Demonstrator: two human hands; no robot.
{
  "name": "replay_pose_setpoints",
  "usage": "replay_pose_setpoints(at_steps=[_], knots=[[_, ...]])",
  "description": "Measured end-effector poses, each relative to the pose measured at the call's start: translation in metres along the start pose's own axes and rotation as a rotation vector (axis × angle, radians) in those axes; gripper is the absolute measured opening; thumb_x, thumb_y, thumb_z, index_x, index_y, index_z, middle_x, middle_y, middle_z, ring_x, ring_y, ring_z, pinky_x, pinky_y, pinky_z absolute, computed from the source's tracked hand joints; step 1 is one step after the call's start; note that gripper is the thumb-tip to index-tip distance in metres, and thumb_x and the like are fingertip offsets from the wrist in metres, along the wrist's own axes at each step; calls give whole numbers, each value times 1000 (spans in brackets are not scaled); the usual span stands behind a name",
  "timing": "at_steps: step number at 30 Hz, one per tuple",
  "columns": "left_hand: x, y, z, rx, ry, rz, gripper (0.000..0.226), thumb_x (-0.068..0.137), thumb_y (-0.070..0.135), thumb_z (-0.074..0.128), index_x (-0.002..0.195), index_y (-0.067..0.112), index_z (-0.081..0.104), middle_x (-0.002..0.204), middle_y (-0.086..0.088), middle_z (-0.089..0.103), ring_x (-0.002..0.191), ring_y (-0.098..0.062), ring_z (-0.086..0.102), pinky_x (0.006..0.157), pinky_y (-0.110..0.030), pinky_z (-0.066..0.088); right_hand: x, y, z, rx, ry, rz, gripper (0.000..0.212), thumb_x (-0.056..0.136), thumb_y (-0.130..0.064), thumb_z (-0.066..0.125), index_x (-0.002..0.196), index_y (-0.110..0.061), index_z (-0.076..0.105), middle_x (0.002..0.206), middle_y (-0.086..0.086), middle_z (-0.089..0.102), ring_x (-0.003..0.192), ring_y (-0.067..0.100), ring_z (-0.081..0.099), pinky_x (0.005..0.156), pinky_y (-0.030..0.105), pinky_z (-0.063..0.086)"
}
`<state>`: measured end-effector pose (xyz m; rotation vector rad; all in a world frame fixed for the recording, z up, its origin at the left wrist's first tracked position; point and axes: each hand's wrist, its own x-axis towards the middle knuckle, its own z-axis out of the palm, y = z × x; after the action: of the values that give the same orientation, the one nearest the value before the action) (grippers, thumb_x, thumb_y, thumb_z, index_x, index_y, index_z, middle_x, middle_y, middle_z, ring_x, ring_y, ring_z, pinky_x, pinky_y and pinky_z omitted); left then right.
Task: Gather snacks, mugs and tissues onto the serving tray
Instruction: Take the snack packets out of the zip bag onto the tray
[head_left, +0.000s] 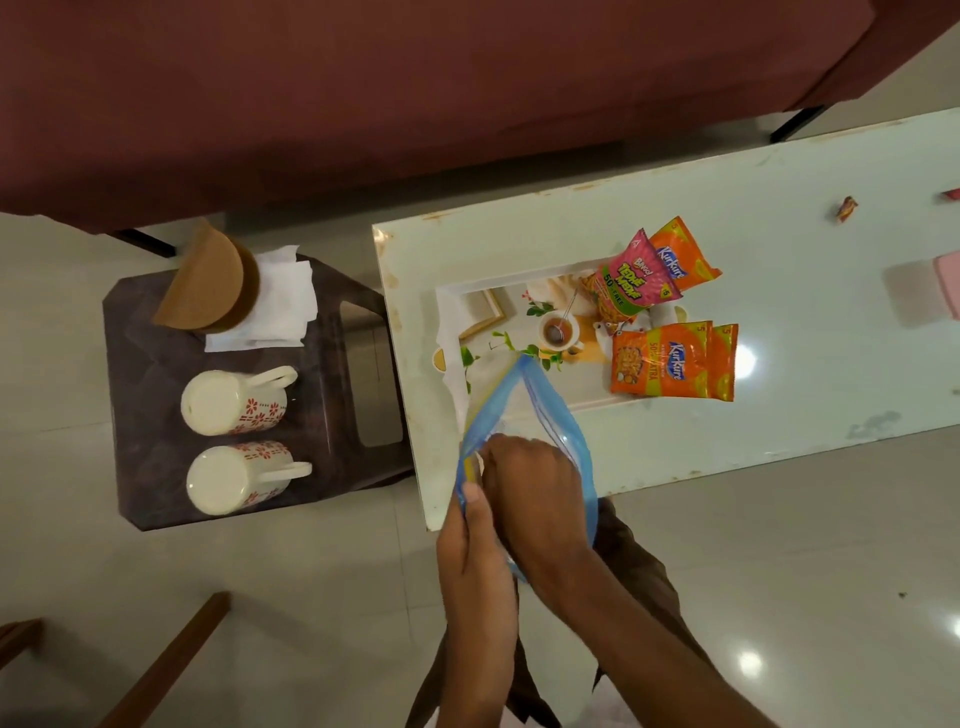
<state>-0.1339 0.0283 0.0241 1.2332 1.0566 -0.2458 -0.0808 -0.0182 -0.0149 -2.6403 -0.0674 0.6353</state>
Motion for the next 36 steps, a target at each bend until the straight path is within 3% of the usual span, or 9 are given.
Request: replay_pose_setpoints(at_steps=[3, 6, 12, 15, 19, 22, 27, 34, 36], knots=[[9, 0, -8, 46, 37, 20, 34, 90, 57, 37, 107, 40, 62, 88, 30, 74, 83, 17, 67, 62, -5, 51, -27, -5, -22, 196, 31, 57, 28, 97, -45, 45, 104, -21, 57, 100, -3, 69, 80, 8, 64, 68, 20, 51], [15, -2, -12, 35, 55, 32, 27, 95, 49, 38, 104, 37, 61, 80, 33, 73, 78, 15, 69, 56, -6, 51, -48, 2, -48, 452, 82, 177, 36, 86, -61, 32, 106, -32, 43, 101, -11, 65, 72, 2, 64, 60, 8, 51], [13, -6, -12, 12, 52, -9, 35, 86, 54, 42, 112, 35, 58, 90, 24, 75, 90, 2, 72, 60, -13, 56, -45, 54, -133, 769, 346, 236, 20, 91, -47, 49, 106, -37, 57, 96, -26, 70, 80, -10, 67, 53, 7, 49], [13, -10, -12, 31, 60, -8, 33, 88, 53, 42, 110, 37, 60, 93, 25, 75, 95, 3, 70, 63, -13, 56, -19, 96, -149, 769, 420, 253, 14, 96, -43, 49, 107, -40, 58, 98, -22, 71, 83, -5, 69, 58, 10, 52], [8, -13, -12, 68, 62, -4, 36, 87, 57, 40, 109, 39, 62, 90, 27, 74, 93, 1, 71, 66, -14, 56, 36, 153, -116, 699, 421, 369, 24, 99, -40, 47, 117, -27, 56, 112, -1, 69, 95, 14, 68, 78, 35, 59], [4, -12, -10, 64, 56, -11, 38, 90, 53, 40, 114, 34, 62, 89, 24, 75, 92, -2, 72, 71, -22, 57, 77, 183, -74, 620, 404, 430, 21, 99, -29, 44, 112, -18, 56, 109, 3, 65, 94, 21, 65, 77, 33, 55], [-3, -10, -4, 60, 121, -4, 42, 86, 52, 43, 114, 28, 63, 83, 19, 76, 81, -2, 73, 56, -11, 55, 117, 204, -24, 591, 308, 491, 18, 100, -21, 42, 109, -10, 53, 107, 9, 62, 99, 25, 64, 75, 36, 56], [-13, -12, 12, 54, 176, 6, 34, 89, 51, 44, 111, 31, 61, 99, 15, 68, 96, -8, 64, 81, -30, 52, 129, 218, -1, 482, 266, 447, 23, 101, -22, 43, 115, -4, 50, 113, 18, 62, 101, 30, 64, 79, 44, 58], [-15, -13, 15, 53, 206, 3, 28, 96, 44, 43, 111, 29, 60, 98, 14, 68, 94, -9, 64, 78, -30, 52, 127, 221, -2, 483, 269, 419, 25, 101, -21, 45, 119, -5, 49, 116, 17, 61, 102, 31, 64, 80, 43, 57]])
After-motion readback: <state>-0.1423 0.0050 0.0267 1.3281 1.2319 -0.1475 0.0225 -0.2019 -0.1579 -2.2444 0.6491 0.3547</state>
